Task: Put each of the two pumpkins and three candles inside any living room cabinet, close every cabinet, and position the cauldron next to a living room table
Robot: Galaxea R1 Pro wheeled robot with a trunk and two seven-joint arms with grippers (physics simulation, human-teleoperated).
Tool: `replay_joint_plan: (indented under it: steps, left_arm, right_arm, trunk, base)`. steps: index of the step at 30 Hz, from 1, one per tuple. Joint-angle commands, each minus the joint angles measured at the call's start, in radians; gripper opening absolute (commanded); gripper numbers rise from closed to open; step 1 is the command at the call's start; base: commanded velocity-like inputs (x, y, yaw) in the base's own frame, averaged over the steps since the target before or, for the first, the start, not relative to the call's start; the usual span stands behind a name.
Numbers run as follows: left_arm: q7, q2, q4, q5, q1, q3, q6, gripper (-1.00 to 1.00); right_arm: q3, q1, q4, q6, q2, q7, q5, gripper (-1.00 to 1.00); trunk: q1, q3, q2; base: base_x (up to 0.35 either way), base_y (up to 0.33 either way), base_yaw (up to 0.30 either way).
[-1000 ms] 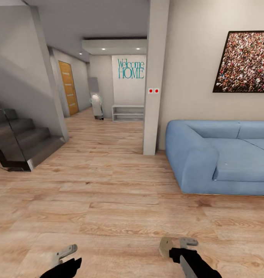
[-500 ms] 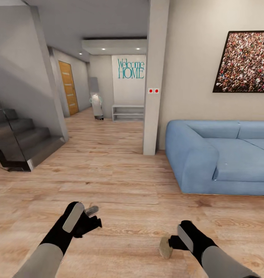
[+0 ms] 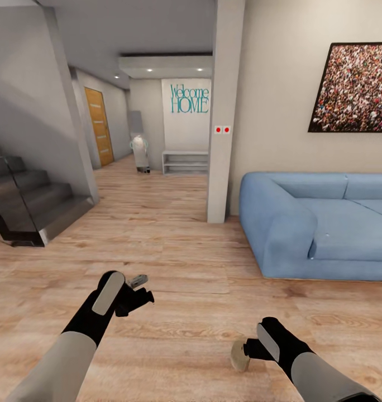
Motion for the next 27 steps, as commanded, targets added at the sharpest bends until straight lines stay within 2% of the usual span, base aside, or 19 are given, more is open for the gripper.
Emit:
replay_joint_plan:
  steps: [1,4,6,8,9,13,18,27]
  left_arm:
    - [0.021,-0.001,-0.016,0.010,0.000,-0.001,-0.004,1.00]
    - [0.072,-0.014,-0.110,0.011,0.022,-0.003,-0.037,1.00]
    - [0.161,-0.029,-0.283,0.014,0.108,-0.015,-0.064,1.00]
    - [0.213,-0.034,-0.410,0.018,0.170,-0.045,-0.072,1.00]
    - [0.223,-0.035,-0.434,0.020,0.181,-0.051,-0.074,1.00]
    - [0.240,-0.036,-0.472,0.021,0.199,-0.062,-0.076,1.00]
    - [0.243,-0.034,-0.476,0.018,0.202,-0.062,-0.077,1.00]
    - [0.243,-0.033,-0.477,0.018,0.201,-0.063,-0.077,1.00]
  right_arm:
    - [0.008,0.000,-0.002,0.003,-0.001,-0.007,-0.010,1.00]
    - [0.011,0.000,-0.003,0.000,0.000,-0.005,-0.009,1.00]
    - [0.012,0.000,-0.003,-0.007,0.001,-0.005,-0.008,1.00]
    - [0.013,0.000,-0.003,-0.013,0.002,-0.005,-0.007,1.00]
    - [0.013,0.000,-0.003,-0.014,0.002,-0.005,-0.007,1.00]
    - [0.015,0.000,-0.004,-0.017,0.002,-0.005,-0.007,1.00]
    - [0.014,0.000,-0.004,-0.017,0.004,-0.005,-0.007,1.00]
    - [0.009,0.000,-0.009,-0.017,0.004,-0.005,-0.014,1.00]
  trunk:
    - [0.004,-0.004,-0.008]
    - [0.015,-0.014,-0.029]
    - [0.023,-0.020,-0.043]
    - [0.031,-0.026,-0.057]
    - [0.034,-0.029,-0.064]
    - [0.050,-0.042,-0.092]
    - [0.069,-0.058,-0.127]
    - [0.103,-0.086,-0.190]
  base:
    - [0.000,0.000,0.000]
    - [0.000,0.000,0.000]
    - [0.000,0.000,0.000]
    - [0.000,0.000,0.000]
    - [0.000,0.000,0.000]
    - [0.000,0.000,0.000]
    - [-0.025,0.000,0.000]
    - [-0.217,0.000,0.000]
